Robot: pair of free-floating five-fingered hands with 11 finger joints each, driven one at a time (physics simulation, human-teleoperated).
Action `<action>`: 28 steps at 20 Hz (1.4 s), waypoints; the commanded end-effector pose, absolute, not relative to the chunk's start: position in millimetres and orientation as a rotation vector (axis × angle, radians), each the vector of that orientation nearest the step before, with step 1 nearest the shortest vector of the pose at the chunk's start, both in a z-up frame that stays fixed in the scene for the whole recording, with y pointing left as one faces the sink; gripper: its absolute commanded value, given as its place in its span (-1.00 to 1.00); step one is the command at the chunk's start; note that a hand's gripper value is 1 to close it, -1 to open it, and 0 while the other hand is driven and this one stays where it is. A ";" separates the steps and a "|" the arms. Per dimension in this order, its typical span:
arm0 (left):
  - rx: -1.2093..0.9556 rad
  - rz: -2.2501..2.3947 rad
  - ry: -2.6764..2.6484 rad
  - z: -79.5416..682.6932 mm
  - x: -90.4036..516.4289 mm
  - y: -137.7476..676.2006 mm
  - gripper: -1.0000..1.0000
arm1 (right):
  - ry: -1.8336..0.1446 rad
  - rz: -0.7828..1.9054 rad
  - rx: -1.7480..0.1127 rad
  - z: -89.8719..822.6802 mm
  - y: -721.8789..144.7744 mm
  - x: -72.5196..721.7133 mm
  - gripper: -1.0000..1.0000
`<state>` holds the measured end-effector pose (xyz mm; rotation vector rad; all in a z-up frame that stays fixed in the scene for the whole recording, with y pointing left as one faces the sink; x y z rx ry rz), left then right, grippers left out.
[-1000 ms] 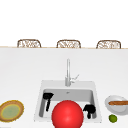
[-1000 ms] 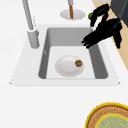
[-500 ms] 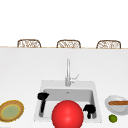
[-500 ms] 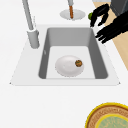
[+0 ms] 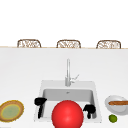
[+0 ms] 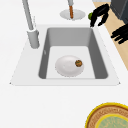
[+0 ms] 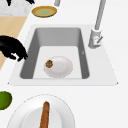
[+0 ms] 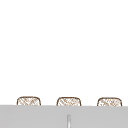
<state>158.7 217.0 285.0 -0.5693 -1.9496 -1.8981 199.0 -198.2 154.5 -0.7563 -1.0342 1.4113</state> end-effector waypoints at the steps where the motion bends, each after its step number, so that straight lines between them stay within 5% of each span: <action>1: -0.537 -1.873 -1.955 295.7 136.4 217.4 -1.00 | -1.034 1.411 -0.756 154.5 -198.2 199.0 0.00; 11: -0.537 -1.865 -1.951 292.8 66.4 220.6 -1.00 | -1.034 1.411 -0.756 154.5 -198.2 199.0 0.00; 28: -0.544 -1.884 -1.949 259.3 118.1 206.8 -1.00 | -1.034 1.411 -0.756 154.5 -198.2 199.0 0.00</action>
